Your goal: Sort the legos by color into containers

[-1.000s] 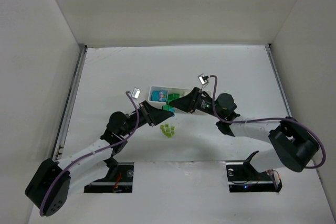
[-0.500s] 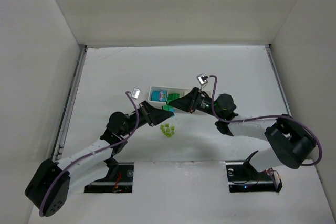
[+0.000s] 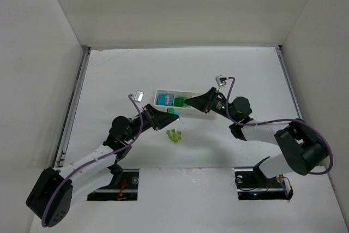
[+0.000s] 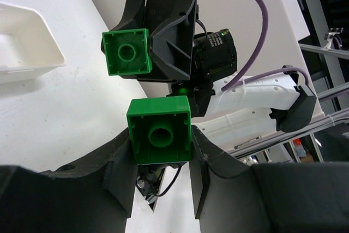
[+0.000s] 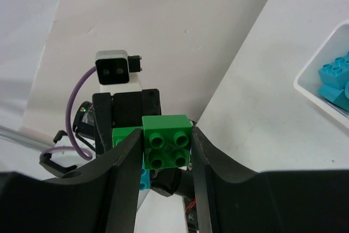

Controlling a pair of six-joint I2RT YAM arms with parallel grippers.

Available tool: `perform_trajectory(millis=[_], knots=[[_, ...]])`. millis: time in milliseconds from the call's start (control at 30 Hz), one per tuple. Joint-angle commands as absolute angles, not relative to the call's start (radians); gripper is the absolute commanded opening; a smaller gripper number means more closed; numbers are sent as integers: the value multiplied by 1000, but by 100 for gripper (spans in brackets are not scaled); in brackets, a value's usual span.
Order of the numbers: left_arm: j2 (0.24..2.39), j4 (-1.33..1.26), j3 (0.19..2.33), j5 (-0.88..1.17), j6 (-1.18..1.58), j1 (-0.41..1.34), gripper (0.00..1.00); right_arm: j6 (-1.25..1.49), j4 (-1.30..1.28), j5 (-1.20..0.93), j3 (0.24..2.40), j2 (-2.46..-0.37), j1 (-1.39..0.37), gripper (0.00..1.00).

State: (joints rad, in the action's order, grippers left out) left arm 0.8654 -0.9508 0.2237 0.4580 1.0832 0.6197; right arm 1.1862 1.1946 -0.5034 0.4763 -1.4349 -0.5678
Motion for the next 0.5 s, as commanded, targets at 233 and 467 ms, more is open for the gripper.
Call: perform_trajectory(millis=[233,467], knots=[[825,-957,236,440,1089,513,15,947,745,-270,664,-1514,-582,31],[836,-923,230,403,1077,462,16,723,310,50,905,-1572,-685,33]])
